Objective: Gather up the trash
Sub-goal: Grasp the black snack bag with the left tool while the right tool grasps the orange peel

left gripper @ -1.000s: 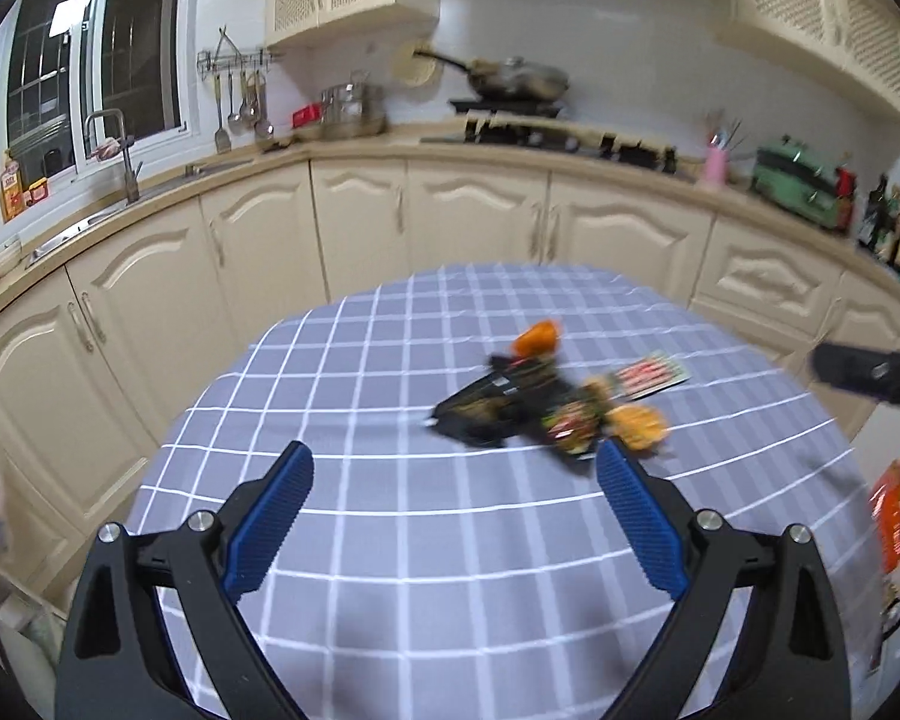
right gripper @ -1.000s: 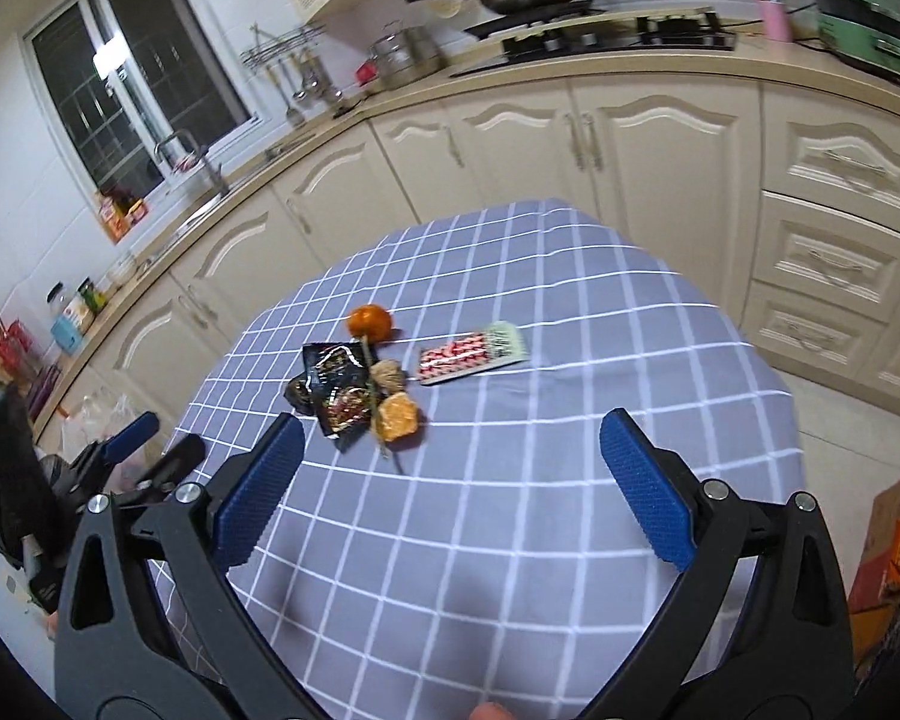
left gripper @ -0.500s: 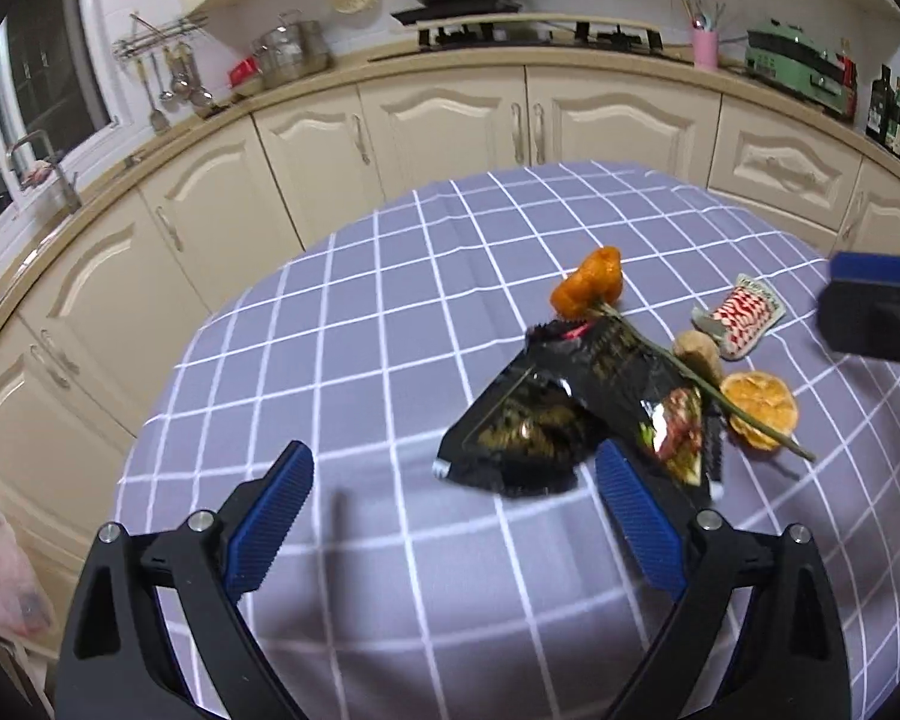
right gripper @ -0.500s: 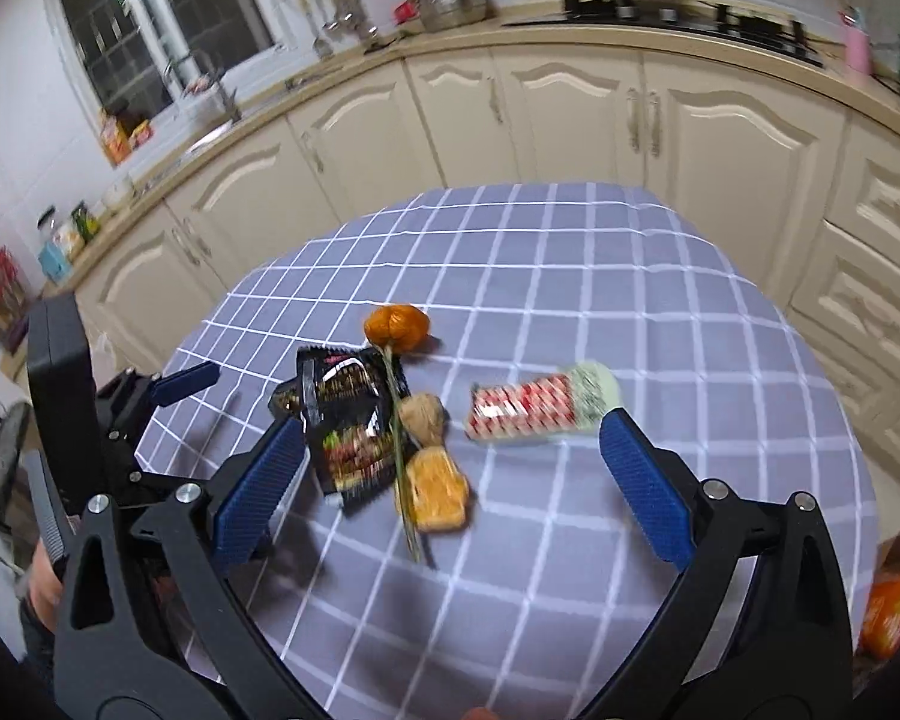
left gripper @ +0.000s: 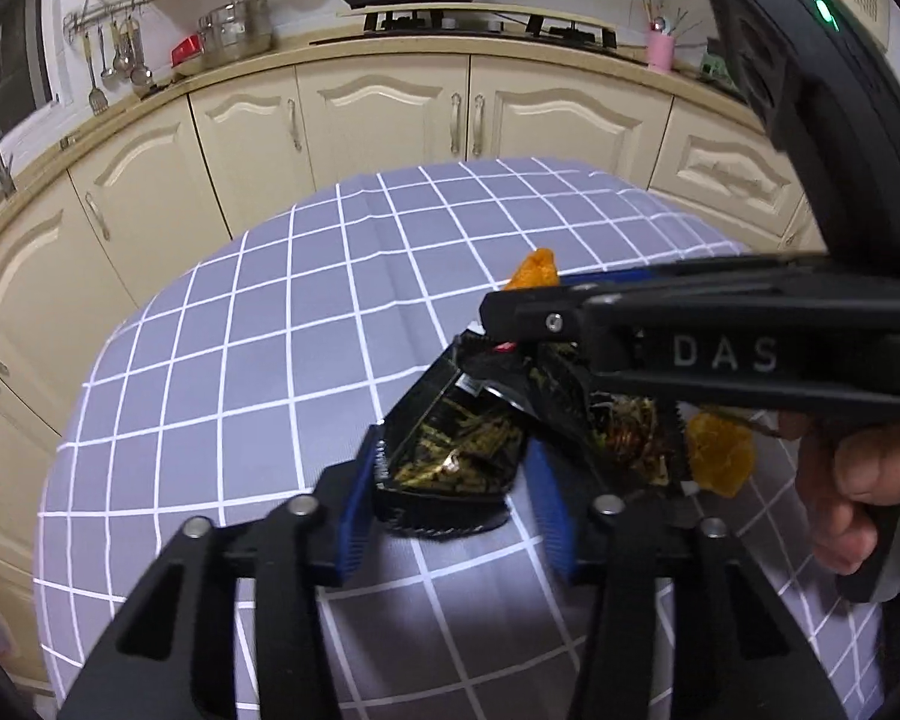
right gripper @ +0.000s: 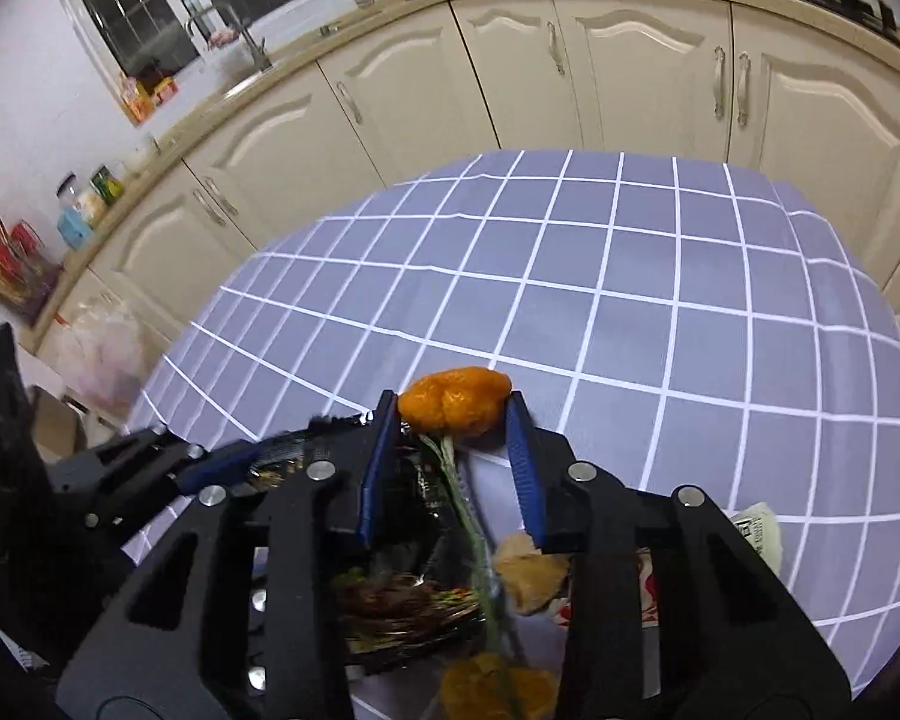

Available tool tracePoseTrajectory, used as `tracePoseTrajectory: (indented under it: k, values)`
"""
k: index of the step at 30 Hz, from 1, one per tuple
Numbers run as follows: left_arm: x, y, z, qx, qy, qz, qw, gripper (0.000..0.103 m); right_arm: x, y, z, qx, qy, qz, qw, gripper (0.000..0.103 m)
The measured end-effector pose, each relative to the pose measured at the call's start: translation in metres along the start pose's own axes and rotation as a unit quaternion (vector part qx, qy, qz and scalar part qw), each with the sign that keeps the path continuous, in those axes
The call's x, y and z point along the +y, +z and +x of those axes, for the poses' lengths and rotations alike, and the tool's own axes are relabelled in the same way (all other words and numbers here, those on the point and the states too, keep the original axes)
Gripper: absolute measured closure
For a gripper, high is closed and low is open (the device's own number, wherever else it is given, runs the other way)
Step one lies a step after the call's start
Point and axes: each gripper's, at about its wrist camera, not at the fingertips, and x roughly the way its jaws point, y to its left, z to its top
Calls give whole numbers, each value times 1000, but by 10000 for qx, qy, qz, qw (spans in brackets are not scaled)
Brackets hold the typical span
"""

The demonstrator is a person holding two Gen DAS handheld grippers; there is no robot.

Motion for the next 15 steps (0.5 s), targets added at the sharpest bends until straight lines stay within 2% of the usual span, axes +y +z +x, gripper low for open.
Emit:
tracePoseTrajectory:
  k: [3, 7, 15]
  values:
    - [6, 0, -2, -38, -125, -120, 9998, 63, -6, -4, -5, -151, 97, 180, 9997, 69]
    - [8, 0, -5, -99, -42, -114, 9999, 65, -16, -7, -18, -430, 109, 398, 9982, 70]
    - [26, -6, -16, -271, 39, -583, 9979, 66, -35, -3, -35, -813, 218, 654, 9943, 70]
